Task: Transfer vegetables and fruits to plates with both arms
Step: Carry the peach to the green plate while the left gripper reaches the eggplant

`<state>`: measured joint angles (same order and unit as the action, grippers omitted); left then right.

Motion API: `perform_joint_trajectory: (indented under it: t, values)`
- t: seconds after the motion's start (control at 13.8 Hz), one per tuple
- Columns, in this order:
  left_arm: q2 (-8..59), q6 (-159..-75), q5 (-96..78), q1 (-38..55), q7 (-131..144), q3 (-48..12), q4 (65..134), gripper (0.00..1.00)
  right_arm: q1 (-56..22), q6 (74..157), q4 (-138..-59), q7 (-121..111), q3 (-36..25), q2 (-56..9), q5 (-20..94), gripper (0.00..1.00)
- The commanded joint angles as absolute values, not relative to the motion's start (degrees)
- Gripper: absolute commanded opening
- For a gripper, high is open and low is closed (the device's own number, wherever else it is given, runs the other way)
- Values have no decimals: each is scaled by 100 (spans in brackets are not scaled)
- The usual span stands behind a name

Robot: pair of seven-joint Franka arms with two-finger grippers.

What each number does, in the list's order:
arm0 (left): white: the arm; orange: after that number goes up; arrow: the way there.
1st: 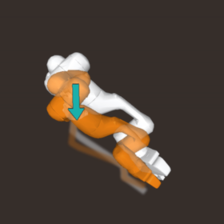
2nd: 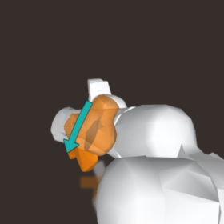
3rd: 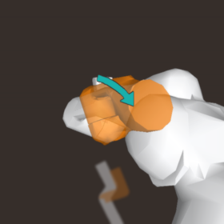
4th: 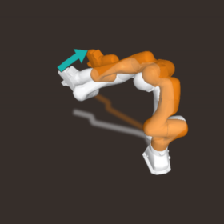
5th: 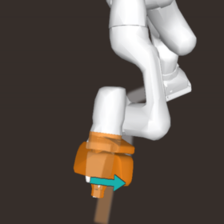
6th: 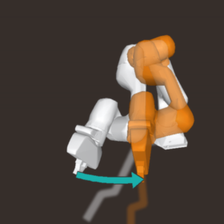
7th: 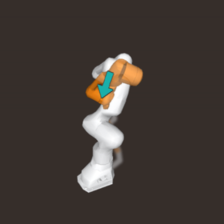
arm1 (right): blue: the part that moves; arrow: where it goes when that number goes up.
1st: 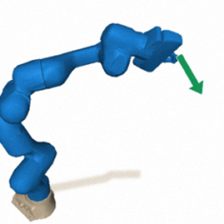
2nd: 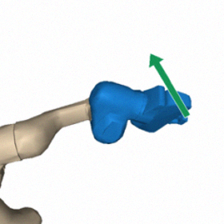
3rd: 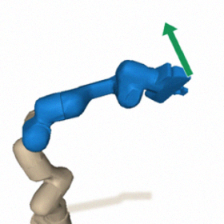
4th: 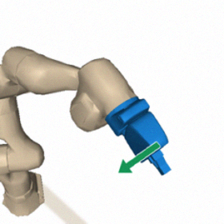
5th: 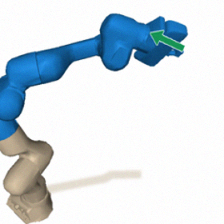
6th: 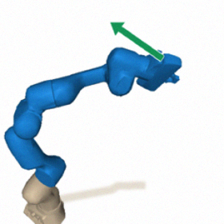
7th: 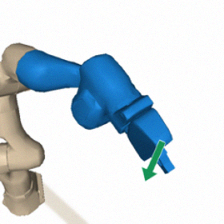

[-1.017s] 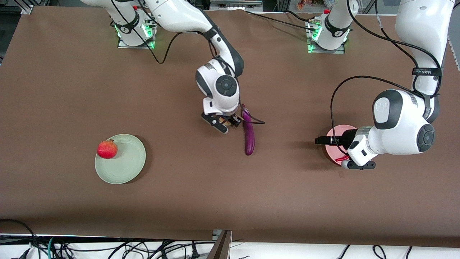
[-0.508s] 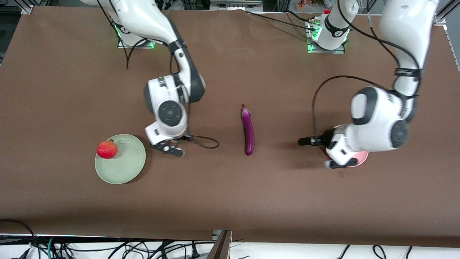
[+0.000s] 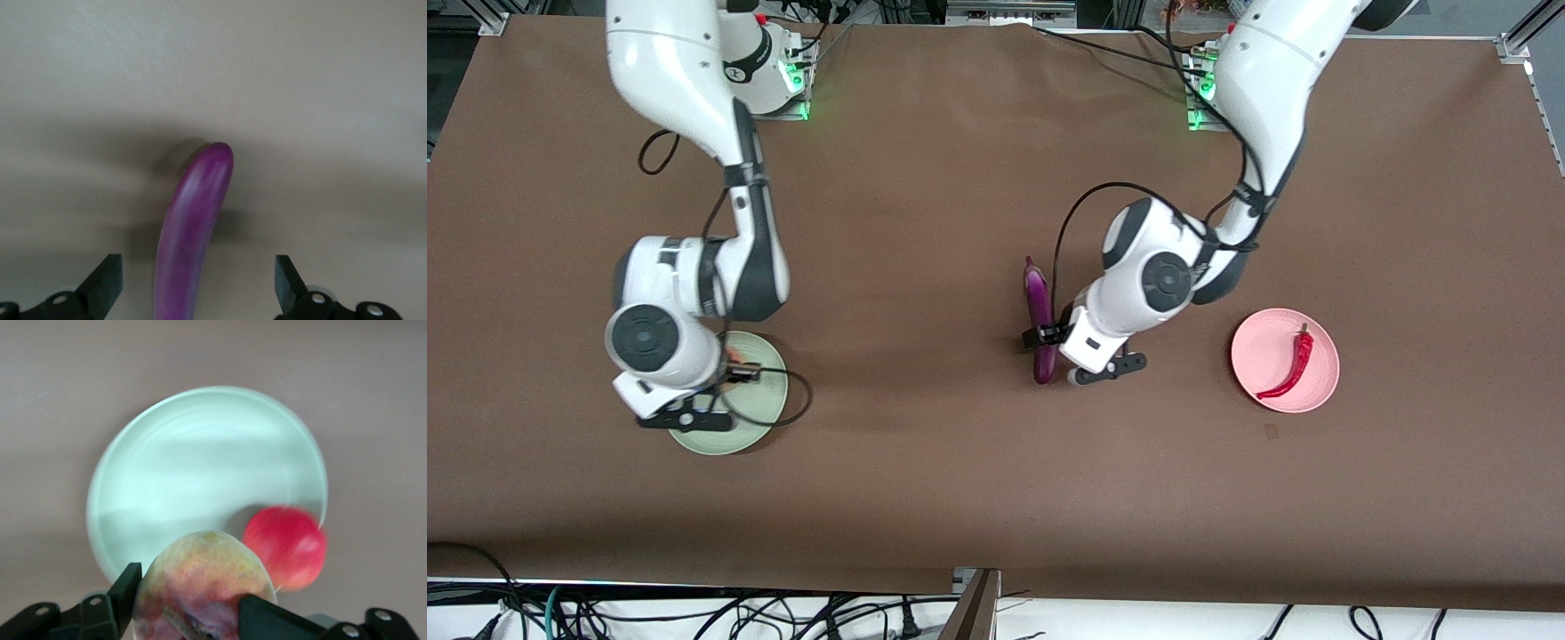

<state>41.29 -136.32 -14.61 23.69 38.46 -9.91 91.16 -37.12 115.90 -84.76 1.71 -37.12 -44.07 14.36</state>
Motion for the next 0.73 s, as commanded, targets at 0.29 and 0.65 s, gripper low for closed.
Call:
perform_joint_trajectory:
  t: [0.29,0.65]
  values:
    - [4544,-13781,-703,2663,4613,-905,9062,0,-3384,12146,-8438,36,-3296,-4860,2187,0]
    - [4325,-13658,-703,2383,4518,-818,9018,0,-3340,12341,-8411,-17,-3252,-5019,2487,100]
